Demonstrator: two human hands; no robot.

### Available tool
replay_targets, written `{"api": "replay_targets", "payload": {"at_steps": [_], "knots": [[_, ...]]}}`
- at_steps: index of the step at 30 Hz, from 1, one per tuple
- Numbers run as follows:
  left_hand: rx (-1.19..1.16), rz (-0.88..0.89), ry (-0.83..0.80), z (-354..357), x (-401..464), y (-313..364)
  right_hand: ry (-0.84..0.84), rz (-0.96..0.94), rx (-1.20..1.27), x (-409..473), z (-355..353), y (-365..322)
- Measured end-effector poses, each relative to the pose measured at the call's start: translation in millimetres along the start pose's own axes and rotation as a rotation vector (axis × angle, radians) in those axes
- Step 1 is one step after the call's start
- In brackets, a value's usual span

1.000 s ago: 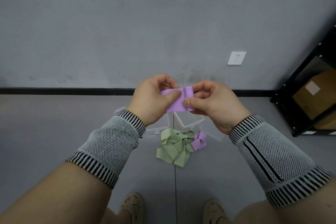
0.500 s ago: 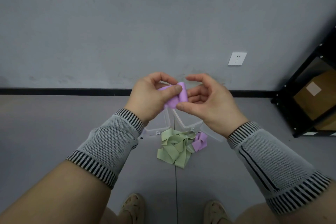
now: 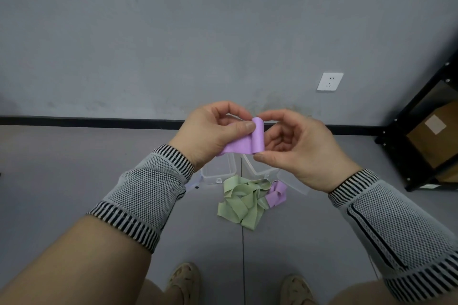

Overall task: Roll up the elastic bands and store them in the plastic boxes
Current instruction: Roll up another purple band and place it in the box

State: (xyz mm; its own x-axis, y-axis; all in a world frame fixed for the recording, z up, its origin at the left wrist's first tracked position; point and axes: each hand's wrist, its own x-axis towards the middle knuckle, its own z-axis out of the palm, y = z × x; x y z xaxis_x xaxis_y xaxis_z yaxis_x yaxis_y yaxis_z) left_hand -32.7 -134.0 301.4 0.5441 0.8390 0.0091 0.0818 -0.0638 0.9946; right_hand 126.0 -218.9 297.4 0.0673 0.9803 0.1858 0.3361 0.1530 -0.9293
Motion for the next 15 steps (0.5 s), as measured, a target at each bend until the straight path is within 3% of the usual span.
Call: {"api": "replay_targets", "payload": {"at_steps": [5,9,13,15], "knots": [[0.217,0.092,0.096,4.6,1.7,-4.6,0.049,-0.082,-0.461,1.9,3.8,4.3],[0.203,0.12,0.164,8.7,0.5,-6.1,0.067,-0.172,-0.61,3.2,6.1,1.2],[0.219,0.128,0.207,12.6,2.2,-7.3,0.099,-0.236,-0.644,2.7,7.6,4.0],[0.08,0.078,0.179,11.9,2.3,-4.8,0.113,-0.146,-0.426,1.6,5.7,4.6]]}}
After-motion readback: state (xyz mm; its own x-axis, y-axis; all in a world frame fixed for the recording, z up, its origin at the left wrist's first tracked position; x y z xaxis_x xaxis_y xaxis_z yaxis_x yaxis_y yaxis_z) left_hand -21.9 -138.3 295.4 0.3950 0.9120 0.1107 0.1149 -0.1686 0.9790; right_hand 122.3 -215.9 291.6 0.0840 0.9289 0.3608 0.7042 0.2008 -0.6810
